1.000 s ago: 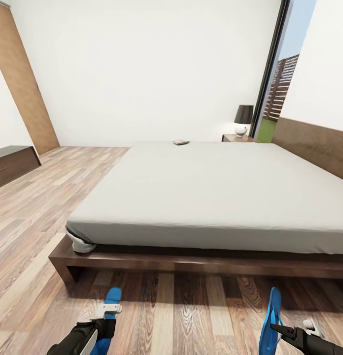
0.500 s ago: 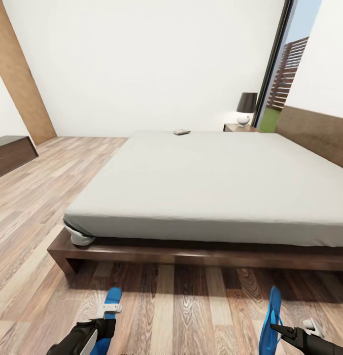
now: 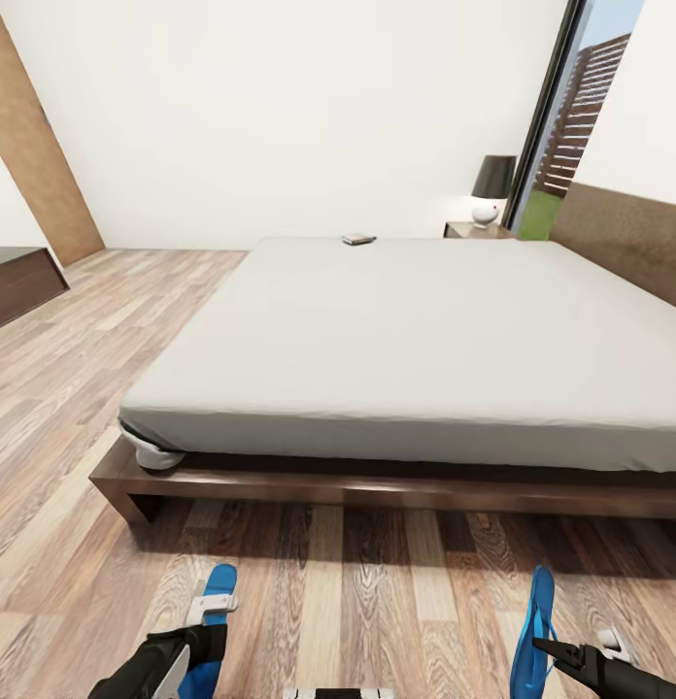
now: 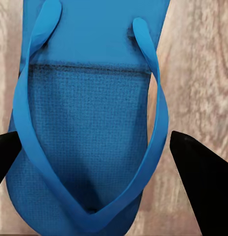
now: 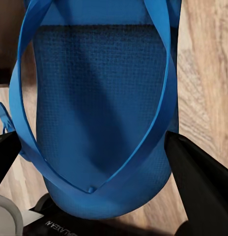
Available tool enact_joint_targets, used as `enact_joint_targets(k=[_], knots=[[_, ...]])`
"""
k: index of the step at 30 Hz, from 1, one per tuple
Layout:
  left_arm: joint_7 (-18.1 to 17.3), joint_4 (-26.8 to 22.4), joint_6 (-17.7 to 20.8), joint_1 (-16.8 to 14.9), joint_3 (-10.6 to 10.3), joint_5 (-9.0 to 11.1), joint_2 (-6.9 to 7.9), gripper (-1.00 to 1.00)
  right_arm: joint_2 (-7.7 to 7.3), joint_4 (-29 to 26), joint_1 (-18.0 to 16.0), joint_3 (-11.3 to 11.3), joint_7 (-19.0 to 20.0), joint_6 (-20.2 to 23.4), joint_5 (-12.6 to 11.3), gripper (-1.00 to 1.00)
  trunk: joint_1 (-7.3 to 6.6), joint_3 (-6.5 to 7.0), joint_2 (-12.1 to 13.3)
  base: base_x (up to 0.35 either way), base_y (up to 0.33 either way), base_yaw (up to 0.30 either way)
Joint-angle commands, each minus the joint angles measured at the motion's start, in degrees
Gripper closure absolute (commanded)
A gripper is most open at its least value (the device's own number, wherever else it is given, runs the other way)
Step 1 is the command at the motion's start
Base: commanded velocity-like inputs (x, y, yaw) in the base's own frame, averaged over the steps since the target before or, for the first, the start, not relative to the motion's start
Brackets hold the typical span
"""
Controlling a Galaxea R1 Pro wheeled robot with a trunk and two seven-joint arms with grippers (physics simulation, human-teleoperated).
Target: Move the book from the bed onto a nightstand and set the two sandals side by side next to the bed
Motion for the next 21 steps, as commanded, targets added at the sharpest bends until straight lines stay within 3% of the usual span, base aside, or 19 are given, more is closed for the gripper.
enact_joint_targets(k=[1, 8, 12, 21], knots=[[-0.27, -0.47, 0.71, -0.06, 0.29, 0.41, 0.06, 1.0, 0.0, 0.01, -0.03, -0.08, 0.09, 0.42, -0.3, 1.0, 0.01, -0.27, -0.04, 0.0, 0.0, 0.0], [-0.33, -9.59, 11.73, -1.94, 0.36, 0.57, 1.14, 1.0, 0.0, -1.22, -0.03, -0.11, 0.16, 0.45, -0.28, 1.0, 0.19, -1.82, -0.13, 0.0, 0.0, 0.0], [-0.31, -10.47, 12.78, -2.93, 0.31, 0.5, 1.49, 1.0, 0.0, -4.04, -0.03, -0.29, 0.34, 0.56, -0.27, 1.0, 0.29, -2.71, -0.18, 0.0, 0.0, 0.0], [-0.2, -10.49, 12.61, -3.3, 0.37, 0.17, 1.51, 1.0, -0.57, -4.47, -0.03, -0.67, 0.44, 0.6, -0.27, 1.0, 0.53, -4.7, -0.3, 0.0, 0.0, 0.0]])
